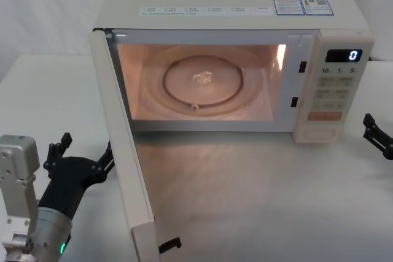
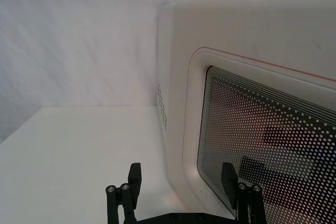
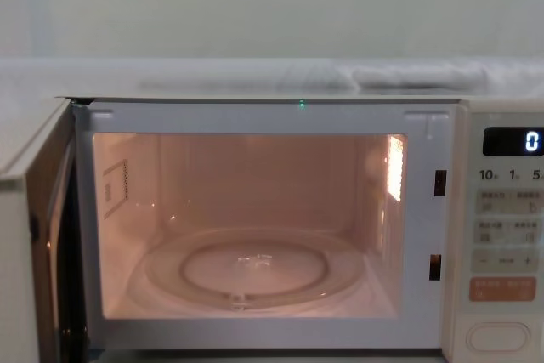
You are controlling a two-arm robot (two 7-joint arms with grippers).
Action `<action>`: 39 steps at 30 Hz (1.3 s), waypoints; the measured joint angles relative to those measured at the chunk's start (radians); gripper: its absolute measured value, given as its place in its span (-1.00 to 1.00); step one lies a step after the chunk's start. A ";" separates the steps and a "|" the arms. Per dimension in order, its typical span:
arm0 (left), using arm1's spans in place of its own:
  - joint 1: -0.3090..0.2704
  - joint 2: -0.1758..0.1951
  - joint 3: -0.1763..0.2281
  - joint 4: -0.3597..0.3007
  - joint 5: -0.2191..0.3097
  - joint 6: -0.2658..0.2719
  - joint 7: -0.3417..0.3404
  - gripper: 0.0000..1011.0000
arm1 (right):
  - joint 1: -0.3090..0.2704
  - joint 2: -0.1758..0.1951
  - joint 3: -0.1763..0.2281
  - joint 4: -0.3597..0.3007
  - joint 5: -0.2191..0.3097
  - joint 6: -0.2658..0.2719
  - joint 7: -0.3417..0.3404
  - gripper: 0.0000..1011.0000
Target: Press the button to open the microwave door with one hand; close the microwave door with the other hand.
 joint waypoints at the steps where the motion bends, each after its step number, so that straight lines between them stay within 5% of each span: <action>1: 0.000 0.000 0.000 0.000 0.000 0.000 0.000 0.98 | 0.000 0.000 0.000 0.000 0.000 0.000 0.000 0.98; 13: 0.000 0.000 0.000 0.000 0.000 0.000 0.000 0.80 | 0.000 0.000 0.000 0.000 0.000 0.000 0.000 0.98; 39: 0.000 0.000 0.000 0.000 0.000 0.000 0.000 -0.81 | 0.000 0.000 0.000 0.000 0.000 0.000 0.000 0.98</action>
